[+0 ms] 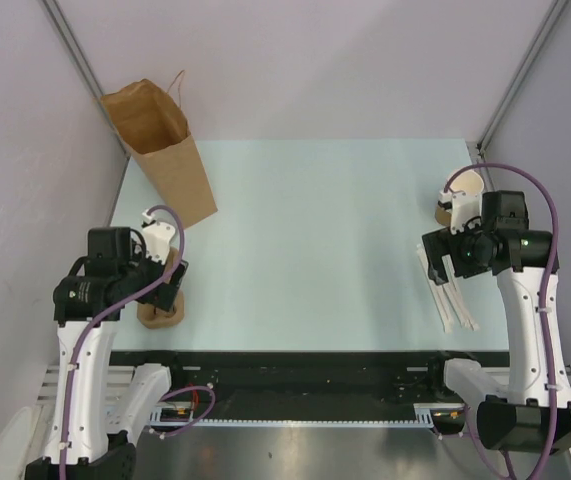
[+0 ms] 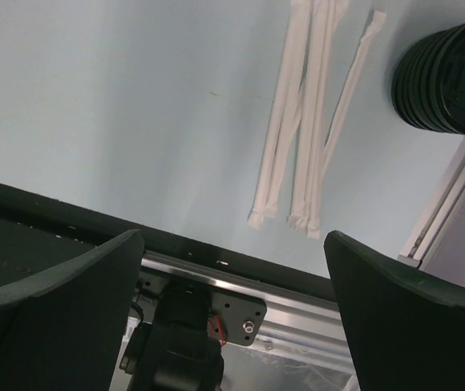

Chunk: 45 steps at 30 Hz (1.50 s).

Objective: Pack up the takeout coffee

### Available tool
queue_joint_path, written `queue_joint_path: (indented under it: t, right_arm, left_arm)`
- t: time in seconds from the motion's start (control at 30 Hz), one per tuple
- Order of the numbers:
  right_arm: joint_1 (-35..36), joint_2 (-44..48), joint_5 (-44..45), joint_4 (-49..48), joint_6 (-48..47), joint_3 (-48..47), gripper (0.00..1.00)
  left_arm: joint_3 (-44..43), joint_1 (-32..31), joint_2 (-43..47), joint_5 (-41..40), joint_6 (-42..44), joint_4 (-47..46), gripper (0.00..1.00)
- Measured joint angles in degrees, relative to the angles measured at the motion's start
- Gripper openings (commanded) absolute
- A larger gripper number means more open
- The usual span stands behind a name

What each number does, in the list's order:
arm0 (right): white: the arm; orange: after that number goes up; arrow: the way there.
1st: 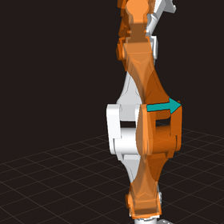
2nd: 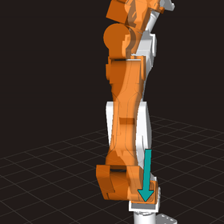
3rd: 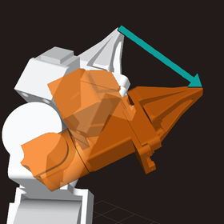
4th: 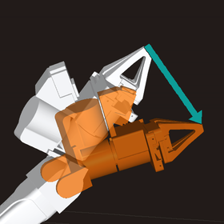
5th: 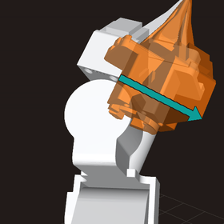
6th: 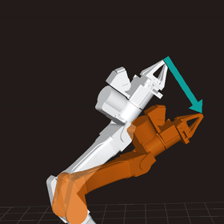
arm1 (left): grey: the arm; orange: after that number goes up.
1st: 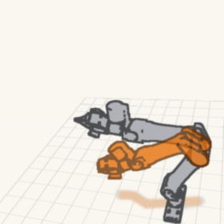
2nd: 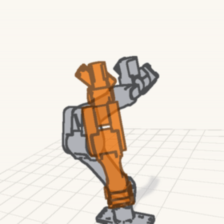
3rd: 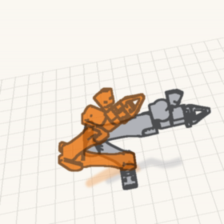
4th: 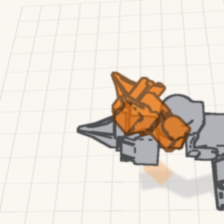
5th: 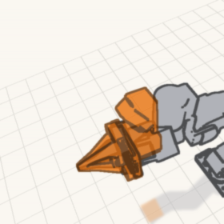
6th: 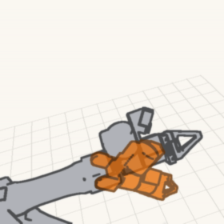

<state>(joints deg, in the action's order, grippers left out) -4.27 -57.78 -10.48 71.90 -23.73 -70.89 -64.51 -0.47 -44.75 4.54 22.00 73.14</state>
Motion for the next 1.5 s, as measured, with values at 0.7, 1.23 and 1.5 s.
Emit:
queue_joint_path:
  t: [0.7, 1.23, 1.5]
  right_arm:
    - [-16.22, -36.26, -10.73, 0.2, 5.01, -46.66, 0.89]
    - [-16.87, -55.84, -7.58, -1.18, 8.5, -54.38, 0.43]
    - [-16.87, -60.19, -6.97, -1.92, 8.87, -56.28, 0.35]
  left_arm:
    - [-3.23, -2.21, -3.65, 12.07, -0.04, -3.58, 1.0]
    - [-1.79, -12.52, -7.39, 17.55, -1.62, -14.91, 1.0]
    - [0.35, -13.2, -8.61, 17.31, -3.52, -18.1, 0.99]
